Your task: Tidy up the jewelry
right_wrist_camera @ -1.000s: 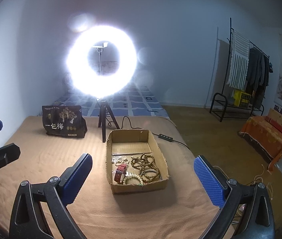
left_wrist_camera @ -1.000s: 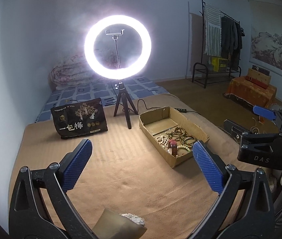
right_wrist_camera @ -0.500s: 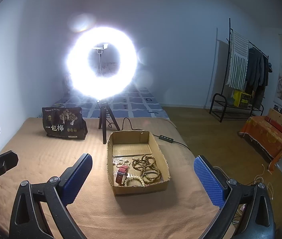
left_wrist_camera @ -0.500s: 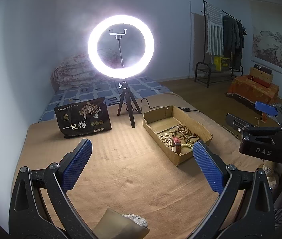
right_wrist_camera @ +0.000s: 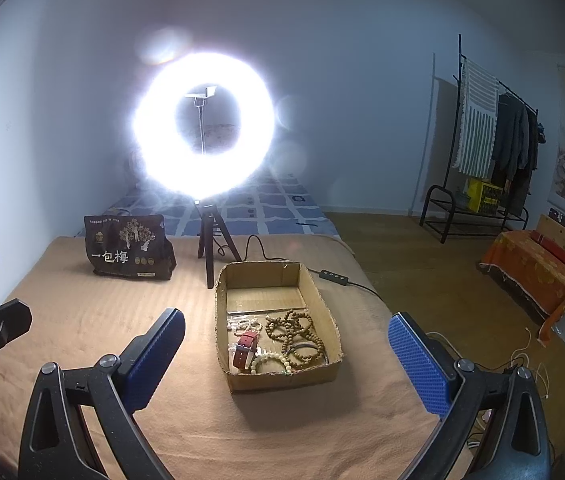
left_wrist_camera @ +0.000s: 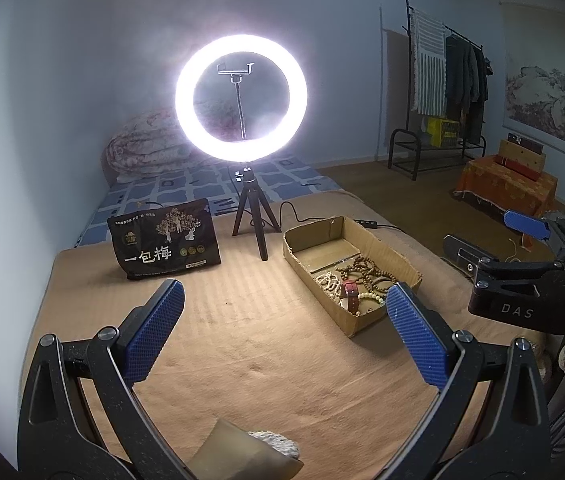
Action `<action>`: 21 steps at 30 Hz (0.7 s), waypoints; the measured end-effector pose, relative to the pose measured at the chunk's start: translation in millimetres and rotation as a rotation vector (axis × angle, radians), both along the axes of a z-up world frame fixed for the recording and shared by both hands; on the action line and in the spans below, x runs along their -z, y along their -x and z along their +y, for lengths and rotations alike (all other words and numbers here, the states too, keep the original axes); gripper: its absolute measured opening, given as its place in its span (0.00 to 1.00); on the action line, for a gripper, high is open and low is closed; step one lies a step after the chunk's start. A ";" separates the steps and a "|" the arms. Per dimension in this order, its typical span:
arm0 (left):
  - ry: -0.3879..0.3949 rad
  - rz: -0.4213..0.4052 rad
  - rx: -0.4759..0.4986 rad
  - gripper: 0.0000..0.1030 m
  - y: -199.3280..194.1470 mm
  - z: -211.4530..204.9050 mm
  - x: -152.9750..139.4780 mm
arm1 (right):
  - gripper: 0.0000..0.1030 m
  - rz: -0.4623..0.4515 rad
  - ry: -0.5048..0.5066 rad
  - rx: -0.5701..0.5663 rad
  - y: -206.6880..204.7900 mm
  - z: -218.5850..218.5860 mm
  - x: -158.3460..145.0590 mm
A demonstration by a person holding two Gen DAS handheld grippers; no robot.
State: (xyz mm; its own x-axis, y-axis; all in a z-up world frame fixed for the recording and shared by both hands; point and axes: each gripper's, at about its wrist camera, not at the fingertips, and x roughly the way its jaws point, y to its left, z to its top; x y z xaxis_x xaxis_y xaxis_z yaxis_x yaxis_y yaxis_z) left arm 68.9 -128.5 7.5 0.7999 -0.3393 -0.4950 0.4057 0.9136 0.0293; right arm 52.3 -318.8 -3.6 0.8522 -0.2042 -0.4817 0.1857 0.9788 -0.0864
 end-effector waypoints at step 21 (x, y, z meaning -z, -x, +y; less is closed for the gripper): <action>-0.002 0.000 0.001 1.00 2.2 -2.6 -1.9 | 1.00 0.003 0.004 0.003 0.5 -0.3 1.4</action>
State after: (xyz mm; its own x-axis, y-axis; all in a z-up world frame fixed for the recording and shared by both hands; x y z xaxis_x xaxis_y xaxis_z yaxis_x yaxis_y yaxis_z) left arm 66.7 -131.1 9.4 0.7995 -0.3389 -0.4960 0.4064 0.9131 0.0311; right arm 51.8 -319.0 -5.1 0.8502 -0.2086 -0.4833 0.1883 0.9779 -0.0909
